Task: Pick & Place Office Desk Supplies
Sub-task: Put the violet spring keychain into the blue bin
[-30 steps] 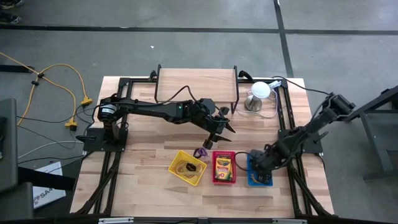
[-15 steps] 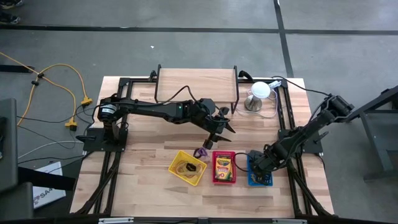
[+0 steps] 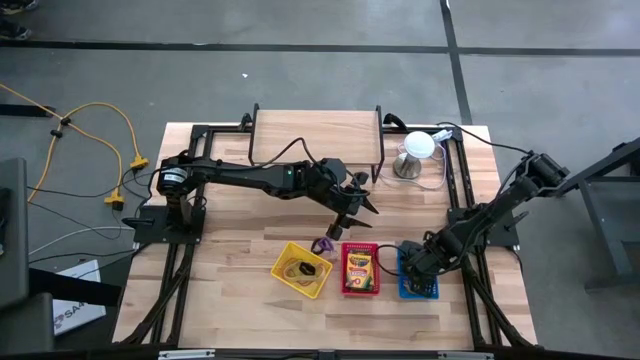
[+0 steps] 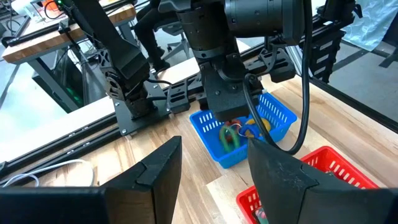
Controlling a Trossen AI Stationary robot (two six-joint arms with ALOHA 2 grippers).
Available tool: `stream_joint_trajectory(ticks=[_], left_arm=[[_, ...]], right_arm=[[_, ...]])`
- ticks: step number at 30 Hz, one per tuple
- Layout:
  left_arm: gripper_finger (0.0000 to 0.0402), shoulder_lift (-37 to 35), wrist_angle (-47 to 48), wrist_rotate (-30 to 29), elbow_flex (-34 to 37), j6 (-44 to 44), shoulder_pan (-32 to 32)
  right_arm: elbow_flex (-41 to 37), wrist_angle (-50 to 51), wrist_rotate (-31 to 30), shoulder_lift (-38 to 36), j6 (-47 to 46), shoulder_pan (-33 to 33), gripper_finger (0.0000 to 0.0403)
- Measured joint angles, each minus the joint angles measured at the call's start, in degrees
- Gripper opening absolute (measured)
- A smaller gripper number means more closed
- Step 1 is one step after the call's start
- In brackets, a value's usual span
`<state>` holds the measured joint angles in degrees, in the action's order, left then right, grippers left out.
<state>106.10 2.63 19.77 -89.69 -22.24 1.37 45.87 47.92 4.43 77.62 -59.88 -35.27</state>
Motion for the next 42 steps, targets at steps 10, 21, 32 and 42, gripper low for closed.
stream_joint_trajectory(ticks=[10, 21, 32, 42], left_arm=[[0.0177, 0.0, 0.0, -0.02, 0.0, 2.28, 0.2], [0.0177, 0.0, 0.47, 0.11, 0.0, 2.58, 0.79], [0.0177, 0.0, 3.33, -0.02, 0.0, 2.65, 1.93], [0.0177, 0.02, 4.03, -0.13, 0.0, 2.82, 2.93]], right_arm=[[0.0, -0.03, 0.42, -0.01, 0.51, 0.06, 0.0148], [0.0, -0.09, 5.11, -4.07, 9.46, 6.35, 0.0149], [0.0, 1.57, 3.16, -16.38, 17.05, 15.34, 0.0149], [0.0, 1.63, 2.94, -22.86, 24.06, 22.3, 0.0149]])
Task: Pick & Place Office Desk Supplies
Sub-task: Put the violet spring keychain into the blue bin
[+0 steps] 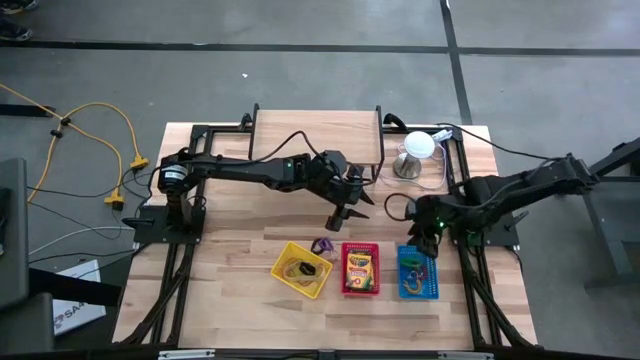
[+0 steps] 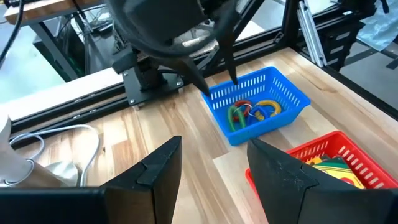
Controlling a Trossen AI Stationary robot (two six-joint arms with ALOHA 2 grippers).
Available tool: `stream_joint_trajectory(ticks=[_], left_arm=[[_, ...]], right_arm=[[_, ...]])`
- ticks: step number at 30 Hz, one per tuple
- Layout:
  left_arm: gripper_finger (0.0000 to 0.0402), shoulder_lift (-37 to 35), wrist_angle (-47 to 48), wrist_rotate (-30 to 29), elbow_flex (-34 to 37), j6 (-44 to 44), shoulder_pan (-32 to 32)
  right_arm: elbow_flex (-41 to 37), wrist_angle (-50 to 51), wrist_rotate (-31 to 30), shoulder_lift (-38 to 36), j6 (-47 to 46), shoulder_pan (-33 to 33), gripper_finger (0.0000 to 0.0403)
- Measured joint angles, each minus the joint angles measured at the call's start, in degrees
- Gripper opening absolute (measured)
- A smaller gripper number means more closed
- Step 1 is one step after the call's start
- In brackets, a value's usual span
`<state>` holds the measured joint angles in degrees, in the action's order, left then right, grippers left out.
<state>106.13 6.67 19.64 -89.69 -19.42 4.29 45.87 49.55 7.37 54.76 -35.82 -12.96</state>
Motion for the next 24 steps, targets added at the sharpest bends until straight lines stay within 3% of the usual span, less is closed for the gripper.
stream_joint_trajectory(ticks=[14, 24], left_arm=[[0.0177, 0.0, 0.08, 0.04, 0.0, 0.9, 0.0], [0.0177, 0.0, 0.32, 0.07, 0.0, 1.07, 0.0]], right_arm=[[0.0, -0.84, -0.14, -4.65, 8.87, 13.0, 0.0149], [0.0, -0.89, 0.03, -4.63, 9.12, 16.46, 0.0149]])
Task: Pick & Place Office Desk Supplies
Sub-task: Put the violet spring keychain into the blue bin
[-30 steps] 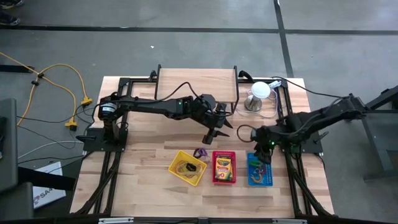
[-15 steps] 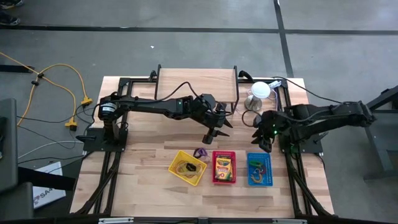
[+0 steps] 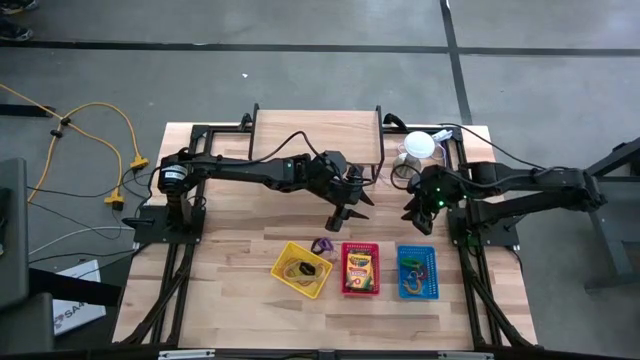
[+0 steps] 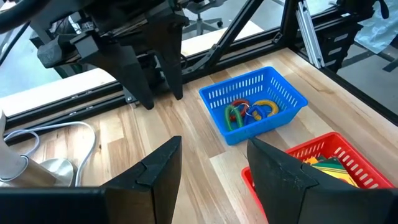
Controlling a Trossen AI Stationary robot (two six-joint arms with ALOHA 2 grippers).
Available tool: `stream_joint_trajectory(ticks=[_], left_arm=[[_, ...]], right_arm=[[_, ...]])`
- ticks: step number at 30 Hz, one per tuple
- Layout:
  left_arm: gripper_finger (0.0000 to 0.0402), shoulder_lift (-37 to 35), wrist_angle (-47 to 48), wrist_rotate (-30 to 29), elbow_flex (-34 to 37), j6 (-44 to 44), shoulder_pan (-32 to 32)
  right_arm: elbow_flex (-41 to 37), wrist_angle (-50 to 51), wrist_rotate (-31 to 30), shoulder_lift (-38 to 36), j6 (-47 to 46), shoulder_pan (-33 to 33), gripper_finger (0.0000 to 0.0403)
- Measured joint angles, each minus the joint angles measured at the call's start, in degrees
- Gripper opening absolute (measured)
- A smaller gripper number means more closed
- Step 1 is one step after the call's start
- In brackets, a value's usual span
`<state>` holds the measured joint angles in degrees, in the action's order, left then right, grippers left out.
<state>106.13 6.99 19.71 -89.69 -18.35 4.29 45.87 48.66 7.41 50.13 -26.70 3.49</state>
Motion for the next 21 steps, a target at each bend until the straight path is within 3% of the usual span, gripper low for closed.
stream_joint_trajectory(ticks=[15, 21], left_arm=[[0.0177, 0.0, 1.84, -0.04, 0.0, 0.42, 0.0], [0.0177, -0.34, 6.87, -4.55, 0.0, -0.35, -1.01]], right_arm=[[0.0, -0.02, 0.01, 0.02, -0.09, 0.02, 0.0149], [0.0, -0.02, 0.01, 0.02, -0.11, 0.02, 0.0149]])
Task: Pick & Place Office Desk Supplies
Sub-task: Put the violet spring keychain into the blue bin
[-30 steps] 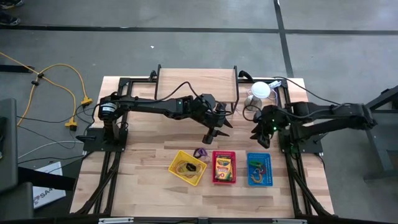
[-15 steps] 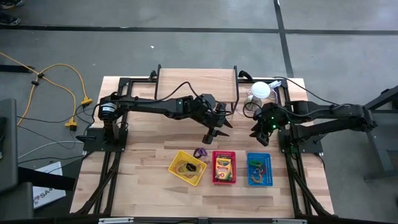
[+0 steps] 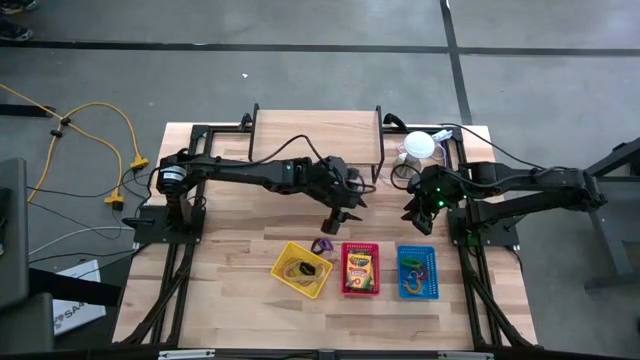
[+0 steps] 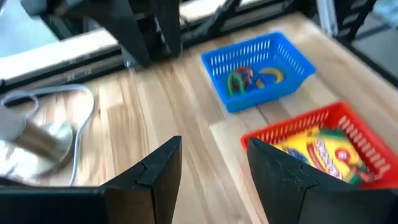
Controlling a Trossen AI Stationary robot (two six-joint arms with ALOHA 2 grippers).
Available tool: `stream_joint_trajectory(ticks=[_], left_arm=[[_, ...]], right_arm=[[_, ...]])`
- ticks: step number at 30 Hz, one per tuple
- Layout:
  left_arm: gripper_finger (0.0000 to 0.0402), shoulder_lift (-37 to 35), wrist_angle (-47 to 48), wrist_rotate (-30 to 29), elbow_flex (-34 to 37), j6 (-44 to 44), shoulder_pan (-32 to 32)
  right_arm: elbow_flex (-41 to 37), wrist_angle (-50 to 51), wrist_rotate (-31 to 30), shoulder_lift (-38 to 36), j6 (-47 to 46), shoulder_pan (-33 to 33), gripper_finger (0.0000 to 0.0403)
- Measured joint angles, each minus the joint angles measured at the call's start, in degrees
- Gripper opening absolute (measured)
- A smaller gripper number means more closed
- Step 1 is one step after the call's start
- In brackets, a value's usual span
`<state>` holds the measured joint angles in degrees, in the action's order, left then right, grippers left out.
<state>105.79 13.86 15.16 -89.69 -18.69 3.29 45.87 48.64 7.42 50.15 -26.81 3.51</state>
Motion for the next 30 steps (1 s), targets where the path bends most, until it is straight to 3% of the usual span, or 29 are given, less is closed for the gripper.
stream_joint_trajectory(ticks=[13, 21, 30], left_arm=[[0.0177, -1.61, 23.55, 0.9, 0.0, 0.98, -2.56], [0.0177, -1.67, 27.03, 4.71, 0.0, 2.03, -2.3], [0.0177, -0.93, 32.8, 5.46, 0.19, -16.54, -1.85]], right_arm=[[0.0, -1.31, 0.0, 0.02, -0.07, -0.02, 0.0149], [0.0, -1.36, 0.02, 0.02, -0.07, -0.02, 0.0149], [0.0, -1.31, 0.02, 0.02, -0.07, -0.02, 0.0149]])
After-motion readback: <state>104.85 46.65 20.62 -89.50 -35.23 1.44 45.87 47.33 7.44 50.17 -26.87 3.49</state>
